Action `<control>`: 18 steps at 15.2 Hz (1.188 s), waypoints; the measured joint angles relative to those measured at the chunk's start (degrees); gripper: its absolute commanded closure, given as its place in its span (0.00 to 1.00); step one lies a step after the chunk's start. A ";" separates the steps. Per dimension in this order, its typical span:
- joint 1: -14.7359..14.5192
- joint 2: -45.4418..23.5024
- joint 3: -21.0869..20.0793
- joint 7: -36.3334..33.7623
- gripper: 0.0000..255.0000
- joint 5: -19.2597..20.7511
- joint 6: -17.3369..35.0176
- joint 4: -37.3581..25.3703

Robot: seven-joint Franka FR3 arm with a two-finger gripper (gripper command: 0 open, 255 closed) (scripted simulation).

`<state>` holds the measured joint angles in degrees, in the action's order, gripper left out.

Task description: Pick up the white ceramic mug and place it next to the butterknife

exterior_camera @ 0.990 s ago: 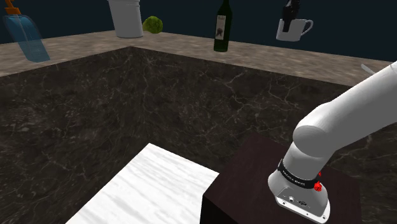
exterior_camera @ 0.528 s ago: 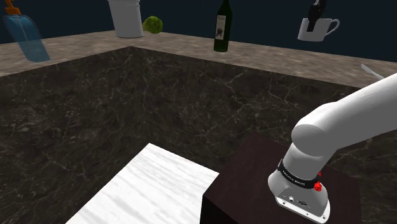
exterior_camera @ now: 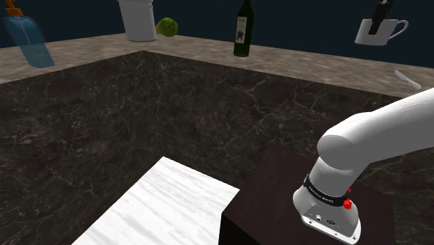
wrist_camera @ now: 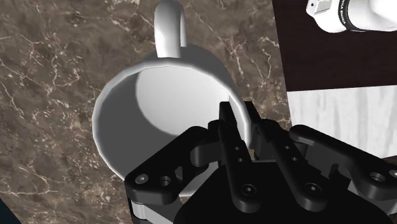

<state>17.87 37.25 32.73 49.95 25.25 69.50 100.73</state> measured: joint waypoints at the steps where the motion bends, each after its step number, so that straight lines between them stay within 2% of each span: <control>1: 0.20 0.26 0.87 1.40 1.00 0.71 -0.37 -0.61; 10: 0.97 1.45 9.32 13.80 1.00 6.83 -2.62 -6.94; 18: 2.65 5.70 9.79 12.63 1.00 8.68 1.75 1.29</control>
<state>20.52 42.95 42.52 62.58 33.93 71.24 102.02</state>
